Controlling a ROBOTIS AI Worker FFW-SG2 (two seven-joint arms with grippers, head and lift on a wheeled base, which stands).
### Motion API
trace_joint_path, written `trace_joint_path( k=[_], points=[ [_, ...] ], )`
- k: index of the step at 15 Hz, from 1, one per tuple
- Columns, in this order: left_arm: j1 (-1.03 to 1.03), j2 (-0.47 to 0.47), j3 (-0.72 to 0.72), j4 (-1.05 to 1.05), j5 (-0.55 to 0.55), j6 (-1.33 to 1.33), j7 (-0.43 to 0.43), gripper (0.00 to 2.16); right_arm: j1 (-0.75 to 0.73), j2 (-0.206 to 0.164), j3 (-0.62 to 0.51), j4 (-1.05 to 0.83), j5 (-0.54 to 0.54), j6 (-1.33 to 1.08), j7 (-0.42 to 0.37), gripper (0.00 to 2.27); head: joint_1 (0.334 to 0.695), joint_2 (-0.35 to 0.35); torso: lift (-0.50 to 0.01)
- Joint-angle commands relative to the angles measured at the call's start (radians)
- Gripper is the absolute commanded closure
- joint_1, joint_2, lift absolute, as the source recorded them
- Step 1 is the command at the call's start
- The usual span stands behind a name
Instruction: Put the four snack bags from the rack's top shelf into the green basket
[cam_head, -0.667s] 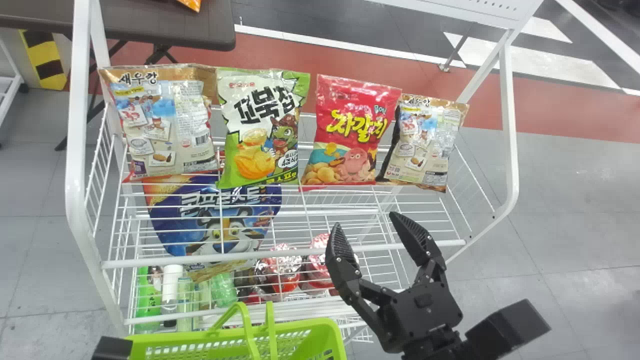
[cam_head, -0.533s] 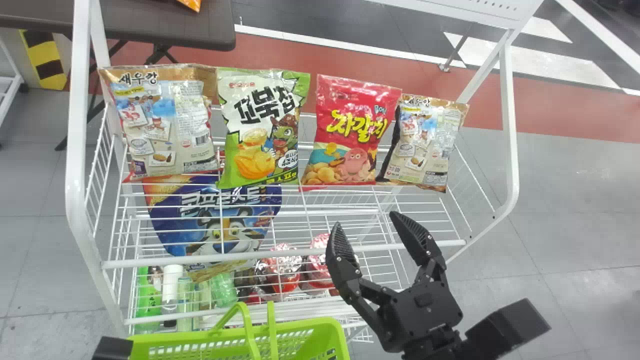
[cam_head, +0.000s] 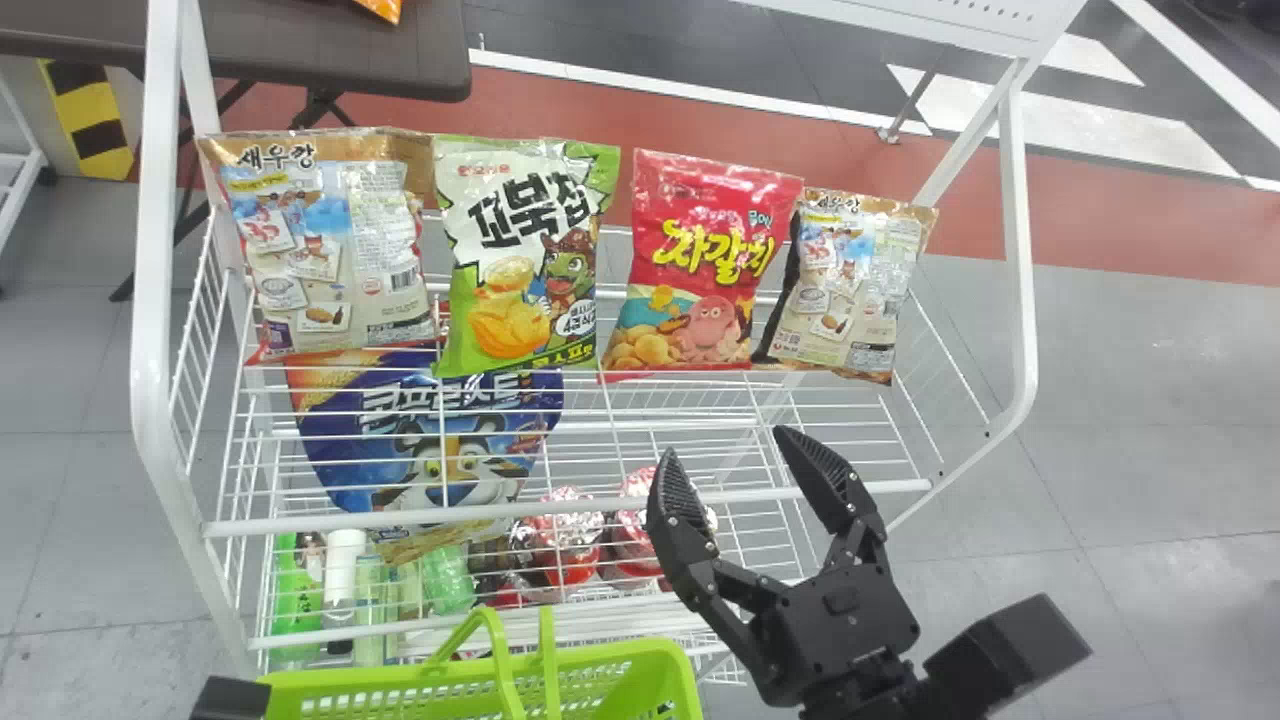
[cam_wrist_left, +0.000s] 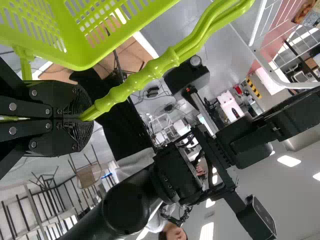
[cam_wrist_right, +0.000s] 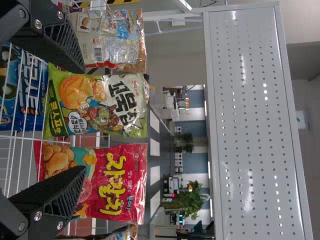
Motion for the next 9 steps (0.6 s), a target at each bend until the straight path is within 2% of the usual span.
trace_joint_path(
  k=[1,5,8,9],
  points=[
    [0.002,0.006,-0.002,-0.008,0.000,0.003,0.000,1.55,-0.038,0.004,0.007,0.006,0.009,0.057,-0.002,0.15,0.695,-0.350,0.000],
    [-0.006,0.006,0.003,0.002,0.004,0.003,-0.011,1.55,-0.313,0.004,0.170,0.096,0.146,0.330,-0.018,0.15,0.695,-0.350,0.000],
    [-0.009,0.006,0.008,0.022,0.010,-0.006,-0.019,1.55,-0.532,0.013,0.279,0.195,0.161,0.521,-0.028,0.15,0.695,-0.350,0.000],
    [-0.010,0.006,0.008,0.029,0.013,-0.009,-0.020,1.55,-0.581,0.016,0.299,0.221,0.169,0.561,-0.026,0.14,0.695,-0.323,0.000]
  ],
)
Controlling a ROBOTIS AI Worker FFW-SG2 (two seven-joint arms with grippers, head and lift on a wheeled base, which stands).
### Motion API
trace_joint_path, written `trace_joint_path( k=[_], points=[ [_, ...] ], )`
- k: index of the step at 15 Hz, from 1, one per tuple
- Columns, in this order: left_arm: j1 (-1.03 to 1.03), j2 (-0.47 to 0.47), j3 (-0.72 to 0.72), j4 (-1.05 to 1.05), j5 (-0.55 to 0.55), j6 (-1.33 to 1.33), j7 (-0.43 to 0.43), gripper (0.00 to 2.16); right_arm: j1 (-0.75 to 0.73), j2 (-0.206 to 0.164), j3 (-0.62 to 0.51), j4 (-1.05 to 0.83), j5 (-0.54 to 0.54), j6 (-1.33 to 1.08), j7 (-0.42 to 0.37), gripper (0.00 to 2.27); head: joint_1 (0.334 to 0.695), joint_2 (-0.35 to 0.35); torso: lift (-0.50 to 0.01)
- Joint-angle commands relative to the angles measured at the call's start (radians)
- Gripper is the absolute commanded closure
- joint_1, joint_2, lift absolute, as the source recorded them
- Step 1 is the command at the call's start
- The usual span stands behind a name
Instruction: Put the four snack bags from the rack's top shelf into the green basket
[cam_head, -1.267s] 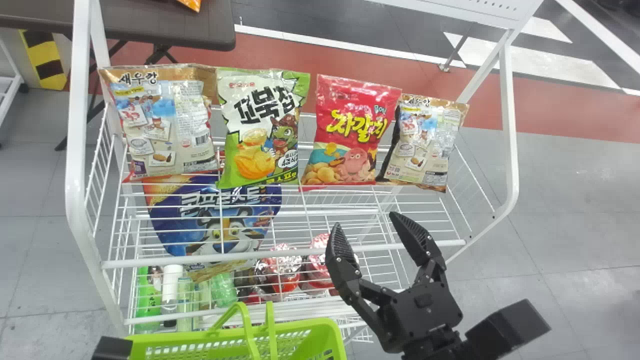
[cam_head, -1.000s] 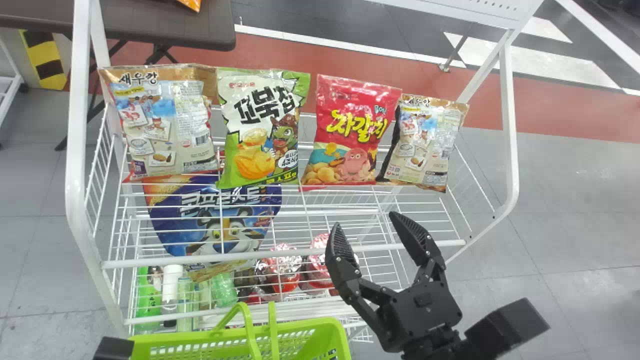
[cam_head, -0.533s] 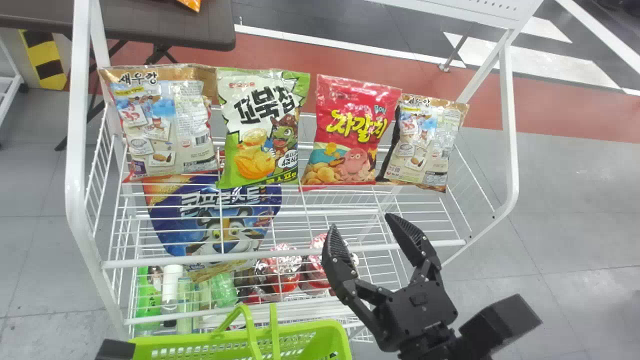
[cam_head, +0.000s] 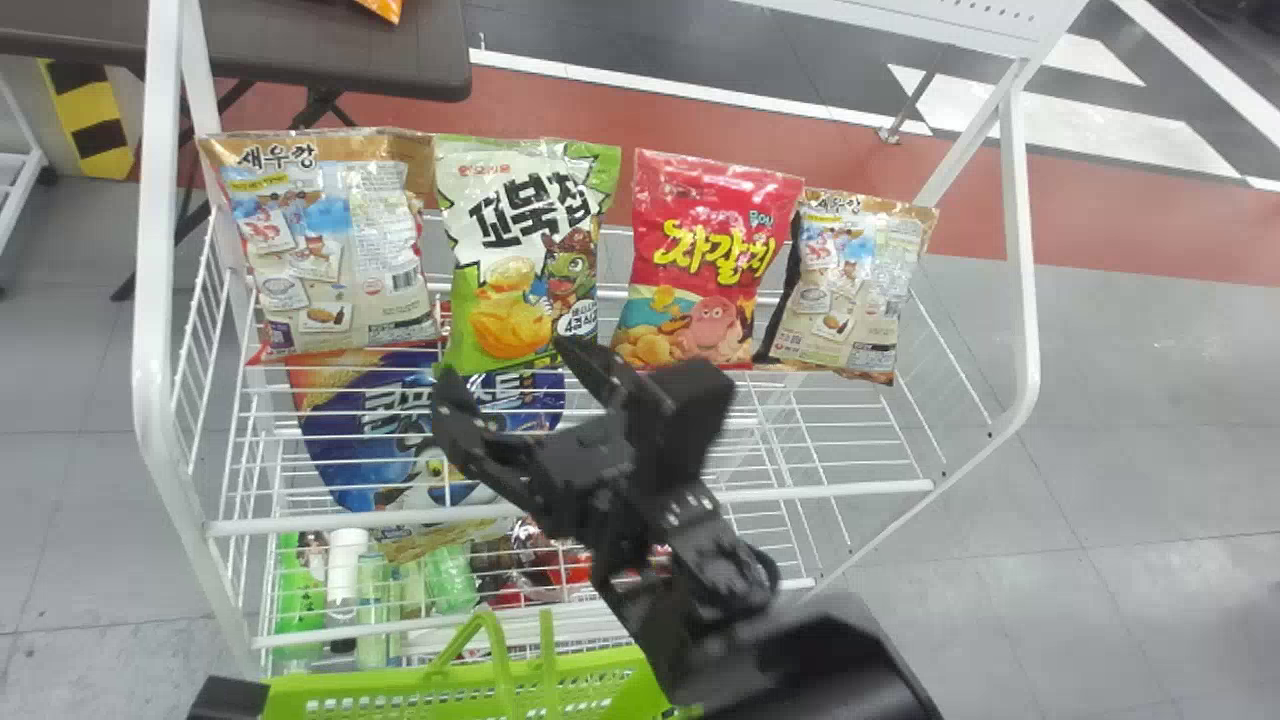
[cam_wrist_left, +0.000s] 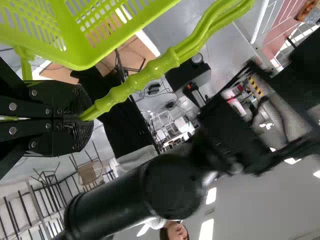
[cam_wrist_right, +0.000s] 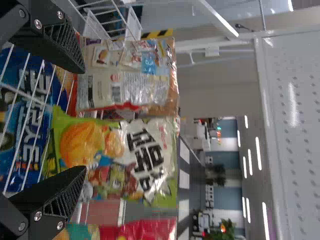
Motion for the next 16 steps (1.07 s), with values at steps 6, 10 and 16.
trace_joint_path(
  k=[6,10,16],
  points=[
    [-0.011,0.001,0.042,0.036,0.032,-0.040,-0.040,1.55,-0.343,0.005,0.114,0.324,0.053,0.105,0.001,0.15,0.695,-0.117,0.000],
    [-0.037,0.008,0.064,0.061,0.055,-0.040,-0.066,1.55,-0.421,0.005,0.112,0.404,0.043,0.099,0.005,0.28,0.695,-0.079,0.000],
    [-0.017,0.008,0.087,0.061,0.070,-0.061,-0.086,1.55,-0.507,0.005,0.126,0.443,0.007,0.191,0.108,1.61,0.695,-0.031,0.000]
  ],
)
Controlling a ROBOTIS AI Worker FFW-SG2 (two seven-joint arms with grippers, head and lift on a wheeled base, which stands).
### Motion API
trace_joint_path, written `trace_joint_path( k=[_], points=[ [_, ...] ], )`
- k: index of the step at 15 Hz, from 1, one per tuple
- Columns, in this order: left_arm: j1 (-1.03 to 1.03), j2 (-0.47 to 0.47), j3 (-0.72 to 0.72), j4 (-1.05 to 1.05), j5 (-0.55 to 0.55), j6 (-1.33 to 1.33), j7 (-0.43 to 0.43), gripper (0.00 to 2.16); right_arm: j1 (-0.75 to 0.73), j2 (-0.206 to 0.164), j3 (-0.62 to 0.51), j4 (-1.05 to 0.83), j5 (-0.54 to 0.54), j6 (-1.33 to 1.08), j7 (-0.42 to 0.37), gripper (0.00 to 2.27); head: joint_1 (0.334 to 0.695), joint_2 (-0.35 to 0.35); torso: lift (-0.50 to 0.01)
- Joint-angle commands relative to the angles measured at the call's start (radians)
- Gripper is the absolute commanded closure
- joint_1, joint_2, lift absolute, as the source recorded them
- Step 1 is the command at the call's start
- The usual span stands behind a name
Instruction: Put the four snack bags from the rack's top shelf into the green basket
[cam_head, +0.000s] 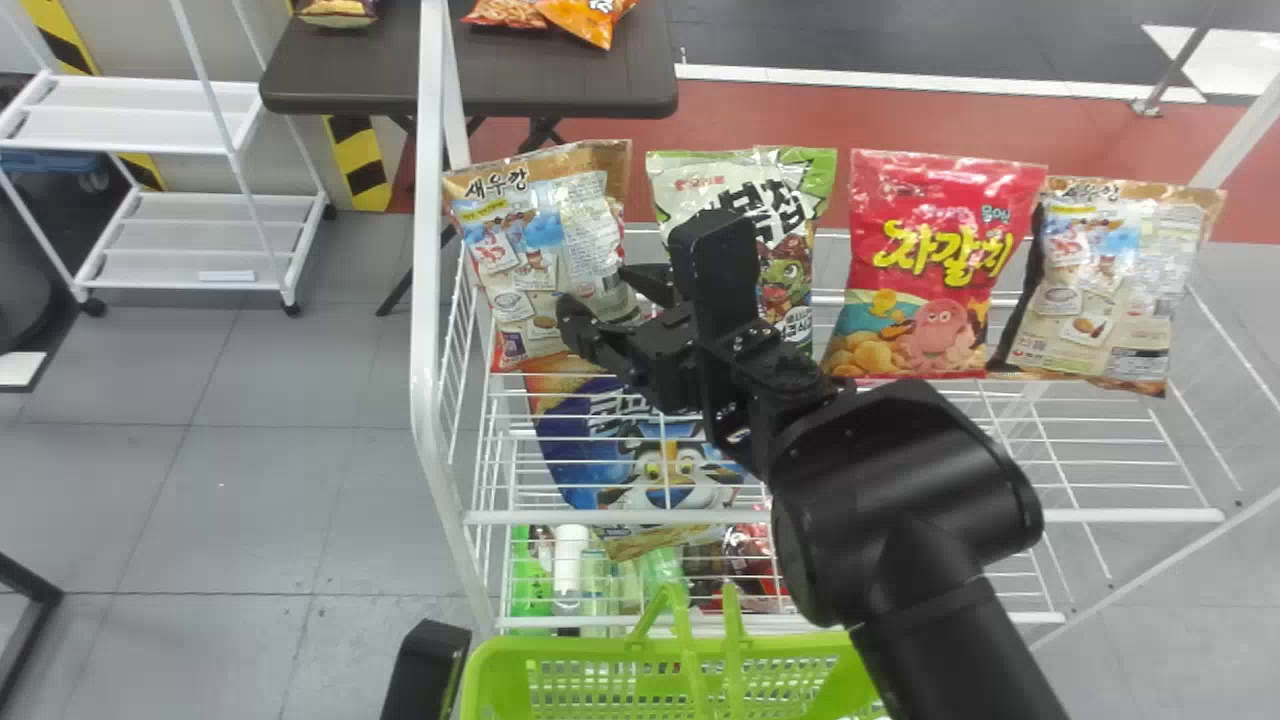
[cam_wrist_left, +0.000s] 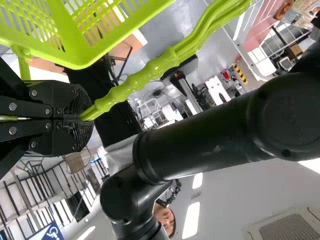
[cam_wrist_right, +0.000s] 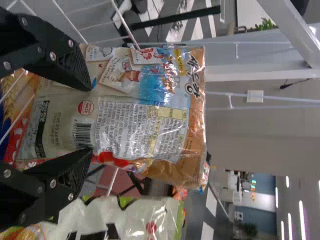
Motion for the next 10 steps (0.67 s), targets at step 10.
trace_joint_path(
  k=[10],
  points=[
    [0.018,-0.003,0.031,-0.008,0.006,-0.028,-0.001,1.55,0.315,0.001,-0.066,-0.505,0.023,0.189,0.015,2.24,0.695,-0.019,0.000]
  ],
)
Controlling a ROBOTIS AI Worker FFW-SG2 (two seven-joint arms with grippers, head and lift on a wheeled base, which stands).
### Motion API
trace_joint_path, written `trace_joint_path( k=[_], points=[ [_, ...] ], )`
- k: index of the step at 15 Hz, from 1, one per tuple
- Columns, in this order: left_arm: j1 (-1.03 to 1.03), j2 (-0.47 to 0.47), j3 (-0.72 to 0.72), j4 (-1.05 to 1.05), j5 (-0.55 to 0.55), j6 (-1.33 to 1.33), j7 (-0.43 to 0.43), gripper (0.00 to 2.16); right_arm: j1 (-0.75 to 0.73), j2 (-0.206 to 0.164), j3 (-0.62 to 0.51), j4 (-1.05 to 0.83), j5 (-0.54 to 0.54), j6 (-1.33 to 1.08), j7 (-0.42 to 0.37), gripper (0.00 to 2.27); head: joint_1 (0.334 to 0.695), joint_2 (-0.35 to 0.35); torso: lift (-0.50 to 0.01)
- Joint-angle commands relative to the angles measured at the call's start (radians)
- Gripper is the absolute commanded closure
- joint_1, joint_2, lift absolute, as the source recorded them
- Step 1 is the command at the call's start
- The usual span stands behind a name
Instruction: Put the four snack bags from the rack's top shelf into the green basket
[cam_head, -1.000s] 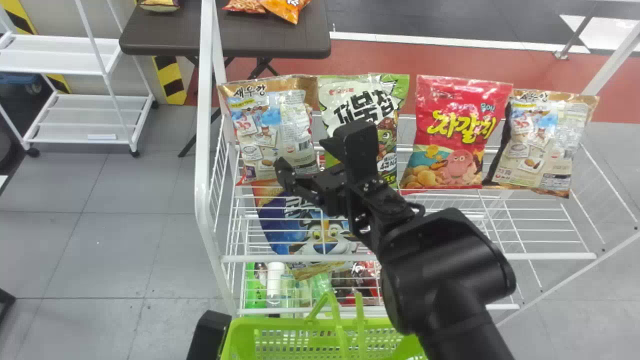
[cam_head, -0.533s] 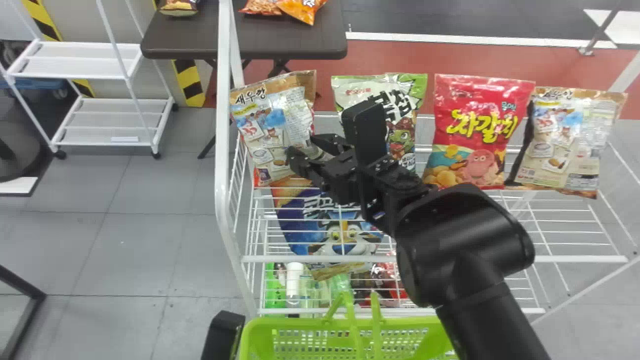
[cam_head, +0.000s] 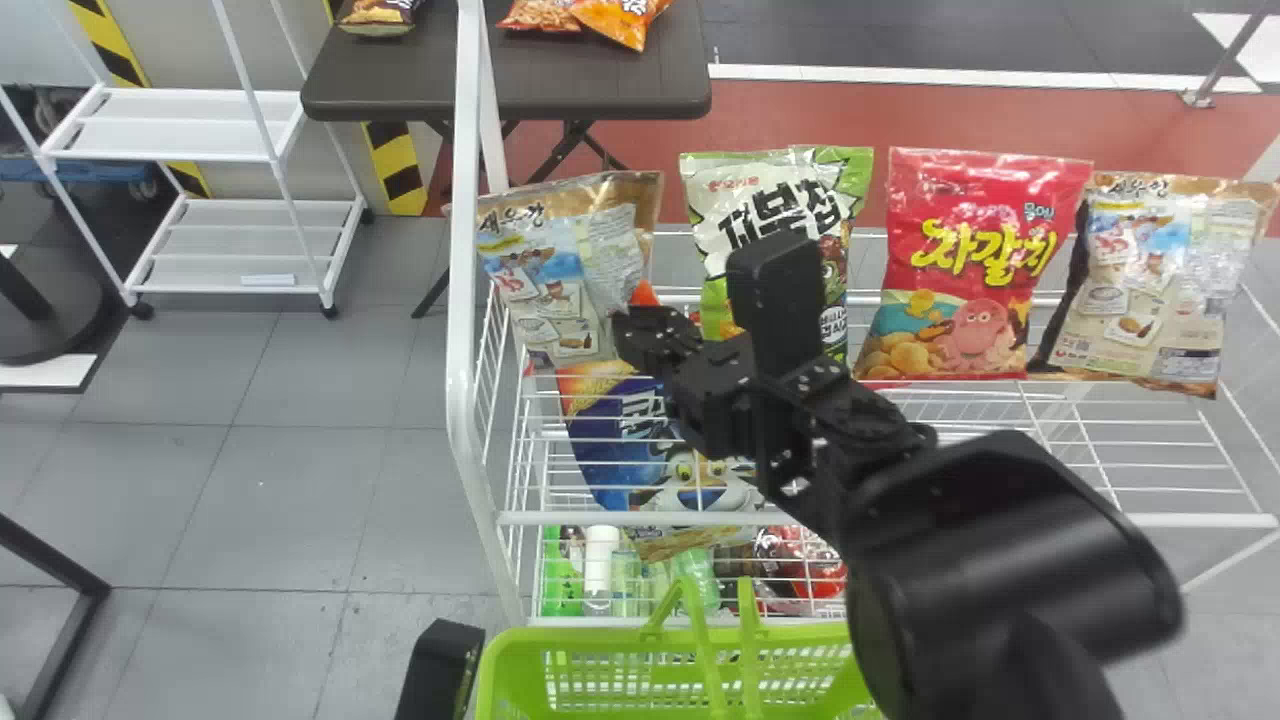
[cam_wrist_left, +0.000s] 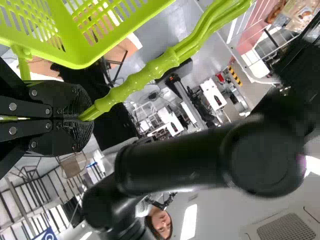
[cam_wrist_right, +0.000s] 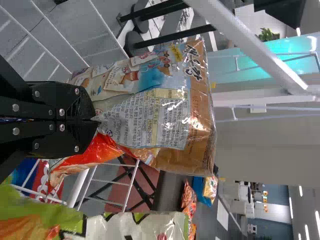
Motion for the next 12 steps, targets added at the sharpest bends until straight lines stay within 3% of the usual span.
trace_joint_path(
  k=[1,3,5,7,10,12],
  points=[
    [-0.002,-0.004,0.004,0.000,0.001,-0.002,0.003,1.55,0.121,0.001,-0.049,-0.192,-0.003,0.054,0.001,2.24,0.695,-0.030,0.000],
    [-0.008,-0.007,0.003,0.000,-0.006,-0.014,0.014,1.55,0.211,0.001,-0.103,-0.365,-0.032,0.153,0.016,2.24,0.695,-0.088,0.000],
    [-0.014,-0.007,0.009,0.003,-0.011,-0.014,0.020,1.55,0.317,-0.025,-0.181,-0.520,-0.033,0.275,0.018,2.24,0.695,-0.126,0.000],
    [-0.015,-0.012,0.026,0.003,-0.008,-0.011,0.021,1.55,0.425,-0.046,-0.296,-0.652,-0.033,0.407,0.046,2.24,0.695,-0.240,0.000],
    [-0.009,-0.013,0.039,0.002,-0.006,-0.005,0.025,1.55,0.514,-0.044,-0.482,-0.713,-0.072,0.527,0.113,2.24,0.695,-0.350,0.000],
    [-0.002,-0.020,0.045,0.003,-0.006,-0.008,0.031,1.55,0.537,-0.037,-0.592,-0.715,-0.142,0.662,0.193,2.24,0.695,-0.350,0.000]
  ],
)
